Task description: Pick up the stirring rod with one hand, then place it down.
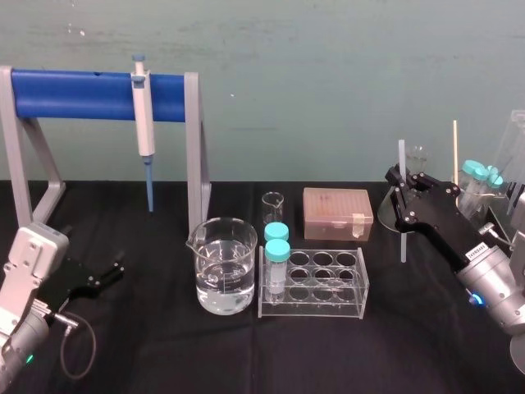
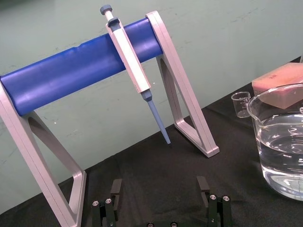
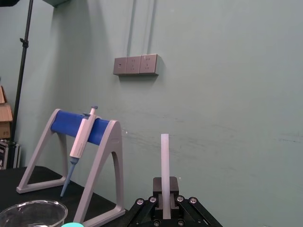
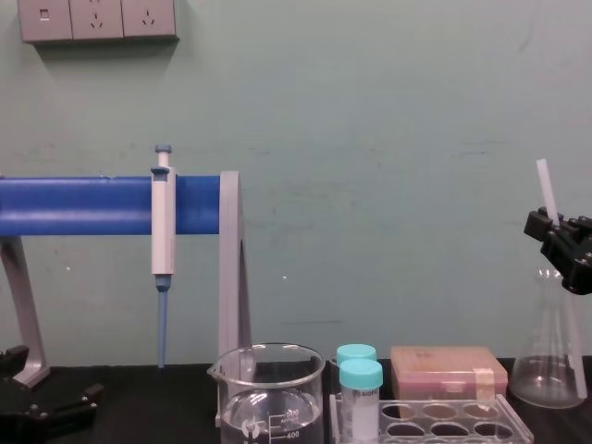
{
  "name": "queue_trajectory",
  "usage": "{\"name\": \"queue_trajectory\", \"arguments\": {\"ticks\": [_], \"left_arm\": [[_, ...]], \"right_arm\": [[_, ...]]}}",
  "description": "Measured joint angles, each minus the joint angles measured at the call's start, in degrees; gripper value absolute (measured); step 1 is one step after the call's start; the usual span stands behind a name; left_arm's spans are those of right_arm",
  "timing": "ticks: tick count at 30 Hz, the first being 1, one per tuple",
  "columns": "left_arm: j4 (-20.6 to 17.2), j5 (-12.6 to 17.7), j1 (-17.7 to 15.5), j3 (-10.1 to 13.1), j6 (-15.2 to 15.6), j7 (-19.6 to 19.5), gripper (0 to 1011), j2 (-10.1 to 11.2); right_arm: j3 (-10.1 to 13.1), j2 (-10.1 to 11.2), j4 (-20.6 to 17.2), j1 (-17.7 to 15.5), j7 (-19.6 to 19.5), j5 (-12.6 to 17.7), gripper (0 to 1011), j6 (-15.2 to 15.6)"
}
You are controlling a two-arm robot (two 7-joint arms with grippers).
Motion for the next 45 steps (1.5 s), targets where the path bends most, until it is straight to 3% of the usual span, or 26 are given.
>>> {"name": "queue_trajectory", "arguments": {"ticks": [45], "left_arm": [[0.0, 0.0, 0.0, 0.0, 0.0, 0.0, 1000, 0.0]], "right_arm": [[0.0, 0.0, 0.0, 0.0, 0.05, 0.0, 75, 0.0]]}}
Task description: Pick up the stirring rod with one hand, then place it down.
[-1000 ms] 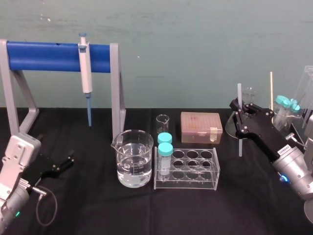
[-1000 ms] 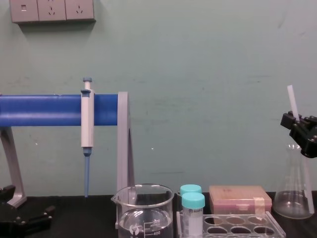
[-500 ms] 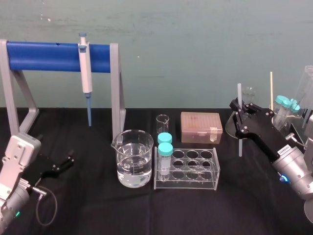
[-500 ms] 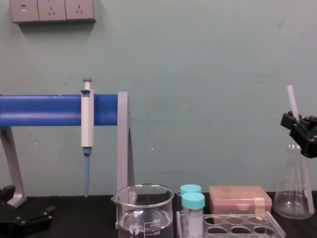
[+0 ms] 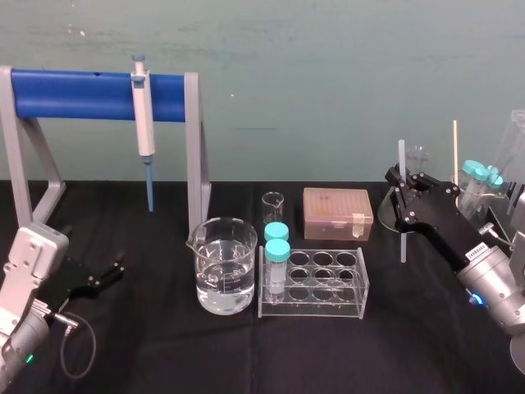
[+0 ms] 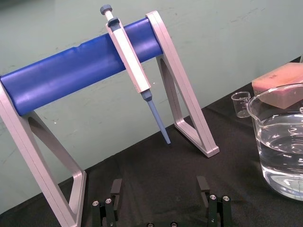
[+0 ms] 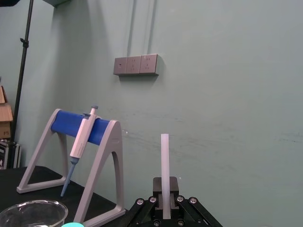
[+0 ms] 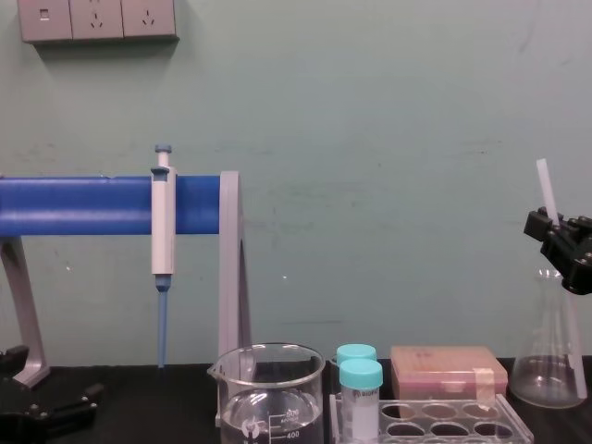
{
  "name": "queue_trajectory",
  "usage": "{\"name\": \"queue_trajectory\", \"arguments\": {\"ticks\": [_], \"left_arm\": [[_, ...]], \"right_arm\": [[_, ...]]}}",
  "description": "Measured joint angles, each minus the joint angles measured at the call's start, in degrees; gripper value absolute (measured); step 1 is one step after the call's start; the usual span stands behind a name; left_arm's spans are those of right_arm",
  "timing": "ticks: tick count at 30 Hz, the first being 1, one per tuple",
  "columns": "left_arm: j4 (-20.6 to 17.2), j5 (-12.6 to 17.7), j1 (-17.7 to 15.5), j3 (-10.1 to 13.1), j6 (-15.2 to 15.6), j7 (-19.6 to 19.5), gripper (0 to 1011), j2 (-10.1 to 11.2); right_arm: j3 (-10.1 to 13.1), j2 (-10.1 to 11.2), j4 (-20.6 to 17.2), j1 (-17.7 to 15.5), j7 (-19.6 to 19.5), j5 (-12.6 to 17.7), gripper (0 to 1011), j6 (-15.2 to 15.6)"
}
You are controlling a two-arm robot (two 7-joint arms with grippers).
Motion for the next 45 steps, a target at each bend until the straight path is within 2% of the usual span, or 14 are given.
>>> {"name": "queue_trajectory", "arguments": {"ticks": [45], "left_arm": [[0.0, 0.0, 0.0, 0.0, 0.0, 0.0, 1000, 0.0]], "right_arm": [[0.0, 0.0, 0.0, 0.0, 0.0, 0.0, 75, 0.0]]}}
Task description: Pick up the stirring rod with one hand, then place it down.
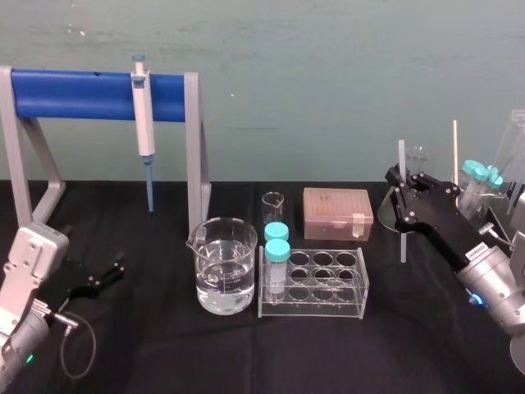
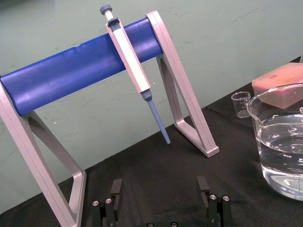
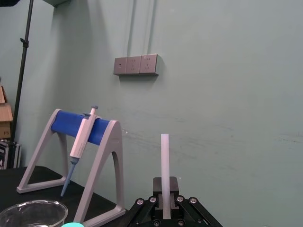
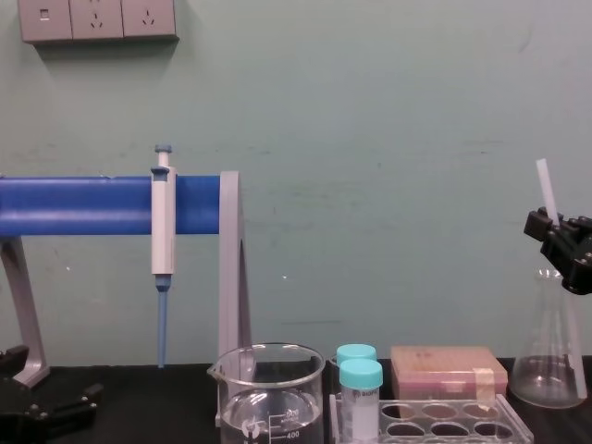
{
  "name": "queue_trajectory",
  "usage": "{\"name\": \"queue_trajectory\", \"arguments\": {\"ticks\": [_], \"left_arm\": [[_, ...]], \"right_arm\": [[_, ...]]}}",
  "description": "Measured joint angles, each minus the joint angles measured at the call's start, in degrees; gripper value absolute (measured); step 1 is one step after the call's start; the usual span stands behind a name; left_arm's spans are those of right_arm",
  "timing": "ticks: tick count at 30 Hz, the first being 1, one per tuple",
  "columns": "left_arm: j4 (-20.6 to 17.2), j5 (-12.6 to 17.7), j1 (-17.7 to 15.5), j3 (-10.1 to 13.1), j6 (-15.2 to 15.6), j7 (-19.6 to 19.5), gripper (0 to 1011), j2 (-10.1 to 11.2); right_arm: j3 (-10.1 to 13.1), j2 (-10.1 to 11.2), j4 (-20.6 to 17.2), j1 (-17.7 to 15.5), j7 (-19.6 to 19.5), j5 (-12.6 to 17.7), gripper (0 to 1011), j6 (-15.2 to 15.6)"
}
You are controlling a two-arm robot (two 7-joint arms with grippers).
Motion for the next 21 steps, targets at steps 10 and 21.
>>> {"name": "queue_trajectory", "arguments": {"ticks": [10, 21], "left_arm": [[0.0, 0.0, 0.0, 0.0, 0.0, 0.0, 1000, 0.0], [0.0, 0.0, 0.0, 0.0, 0.0, 0.0, 1000, 0.0]], "right_arm": [[0.02, 0.0, 0.0, 0.0, 0.01, -0.01, 75, 0.0], [0.62, -0.52, 0.01, 0.37, 2.4, -0.33, 75, 0.08]]}}
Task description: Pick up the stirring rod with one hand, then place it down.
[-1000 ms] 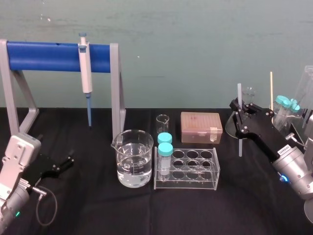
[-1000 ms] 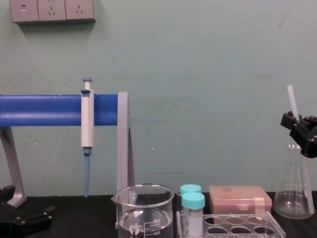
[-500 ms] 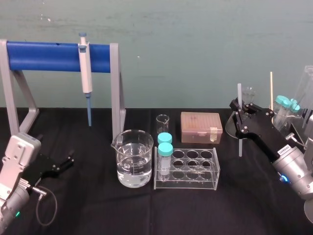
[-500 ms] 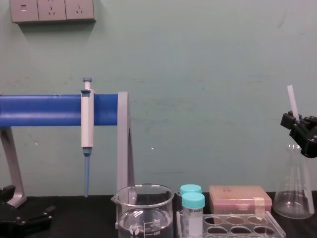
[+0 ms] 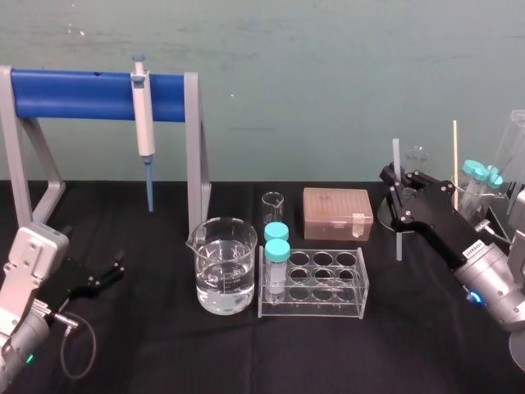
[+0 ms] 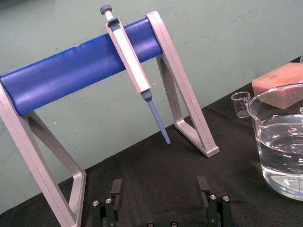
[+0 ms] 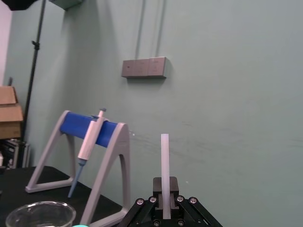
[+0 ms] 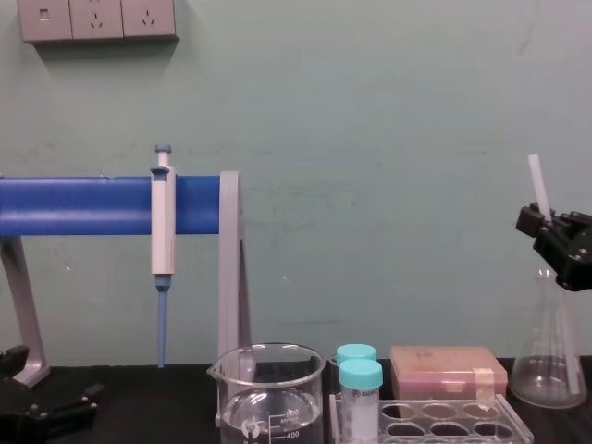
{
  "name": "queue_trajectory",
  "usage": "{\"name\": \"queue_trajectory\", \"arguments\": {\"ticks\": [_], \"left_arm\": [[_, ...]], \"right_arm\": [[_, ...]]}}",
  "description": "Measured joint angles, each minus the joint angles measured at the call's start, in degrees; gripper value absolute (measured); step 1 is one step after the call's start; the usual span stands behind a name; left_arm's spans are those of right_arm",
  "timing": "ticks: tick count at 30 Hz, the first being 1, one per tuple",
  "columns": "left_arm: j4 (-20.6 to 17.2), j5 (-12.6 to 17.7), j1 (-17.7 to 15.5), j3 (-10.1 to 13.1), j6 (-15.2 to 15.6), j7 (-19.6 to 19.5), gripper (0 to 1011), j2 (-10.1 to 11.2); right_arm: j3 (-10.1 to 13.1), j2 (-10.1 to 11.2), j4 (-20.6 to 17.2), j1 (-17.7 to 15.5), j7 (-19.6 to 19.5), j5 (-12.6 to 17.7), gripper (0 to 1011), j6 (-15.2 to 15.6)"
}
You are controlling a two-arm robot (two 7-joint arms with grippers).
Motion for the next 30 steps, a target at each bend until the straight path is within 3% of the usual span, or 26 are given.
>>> {"name": "queue_trajectory", "arguments": {"ticks": [11, 18, 30], "left_arm": [[0.0, 0.0, 0.0, 0.0, 0.0, 0.0, 1000, 0.0], [0.0, 0.0, 0.0, 0.0, 0.0, 0.0, 1000, 0.0], [0.0, 0.0, 0.0, 0.0, 0.0, 0.0, 1000, 0.0]], "right_arm": [[-1.17, -0.98, 2.74, 2.19, 6.04, 1.17, 75, -0.01], [-2.86, -1.96, 7.11, 5.33, 11.53, 3.77, 75, -0.48], [-5.37, -3.09, 10.96, 7.96, 16.83, 7.01, 75, 0.49]]}}
